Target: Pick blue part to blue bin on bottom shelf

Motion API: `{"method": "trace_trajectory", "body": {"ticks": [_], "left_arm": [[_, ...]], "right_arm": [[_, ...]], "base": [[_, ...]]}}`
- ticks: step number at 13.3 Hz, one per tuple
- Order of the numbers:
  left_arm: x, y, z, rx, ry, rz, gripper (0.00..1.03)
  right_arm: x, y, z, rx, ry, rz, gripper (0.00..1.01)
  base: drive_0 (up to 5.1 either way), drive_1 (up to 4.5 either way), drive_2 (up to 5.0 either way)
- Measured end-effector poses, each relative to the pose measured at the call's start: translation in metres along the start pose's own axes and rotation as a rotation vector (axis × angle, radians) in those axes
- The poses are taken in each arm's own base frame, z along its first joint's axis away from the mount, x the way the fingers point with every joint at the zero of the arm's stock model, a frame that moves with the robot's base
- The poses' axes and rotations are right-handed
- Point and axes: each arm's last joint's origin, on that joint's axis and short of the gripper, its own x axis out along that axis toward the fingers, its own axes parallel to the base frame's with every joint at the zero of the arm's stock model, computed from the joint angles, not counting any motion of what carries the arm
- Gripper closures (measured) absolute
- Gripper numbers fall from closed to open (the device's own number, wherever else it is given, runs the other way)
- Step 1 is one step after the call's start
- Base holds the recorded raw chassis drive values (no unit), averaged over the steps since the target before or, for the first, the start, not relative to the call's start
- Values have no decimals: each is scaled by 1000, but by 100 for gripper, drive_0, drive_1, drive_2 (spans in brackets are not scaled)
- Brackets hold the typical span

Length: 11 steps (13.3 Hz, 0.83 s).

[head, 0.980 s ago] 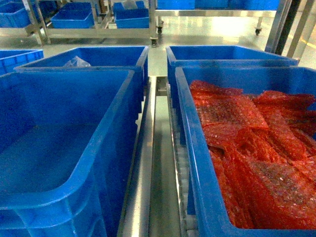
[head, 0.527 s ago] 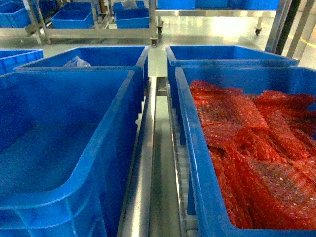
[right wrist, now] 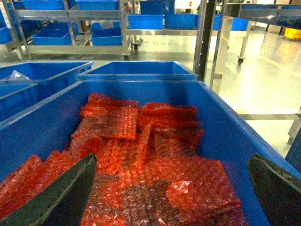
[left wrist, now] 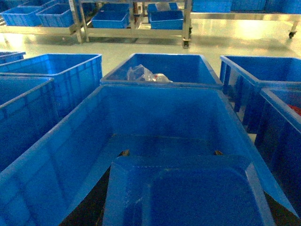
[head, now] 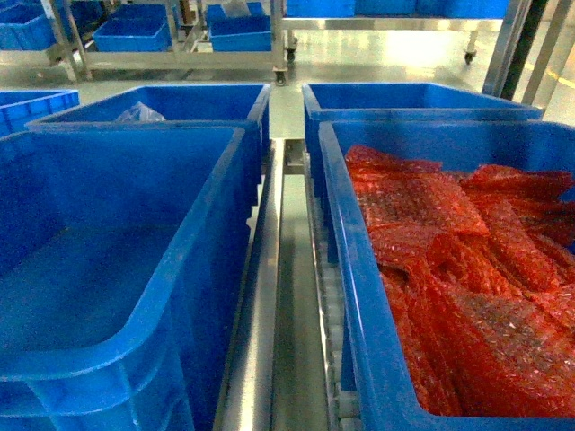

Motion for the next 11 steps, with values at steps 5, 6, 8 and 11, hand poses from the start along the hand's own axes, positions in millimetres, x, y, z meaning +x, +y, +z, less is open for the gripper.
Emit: {"method": "trace_trajectory", "body": {"ticks": [5,6,8,11], "left_arm": [[0,0,0,0,0,0,60],[0,0,0,0,0,0,60],[8,-2,3,-5,-10,109,60],[50,-11,18,-67,-31,85,60]], "right_arm": [[0,0,0,0,0,0,3],[0,0,0,0,0,0,3],[0,0,0,0,0,0,3],[0,0,0,0,0,0,3]], "base": [[0,0,0],[0,0,0],[0,0,0],[0,0,0]]}}
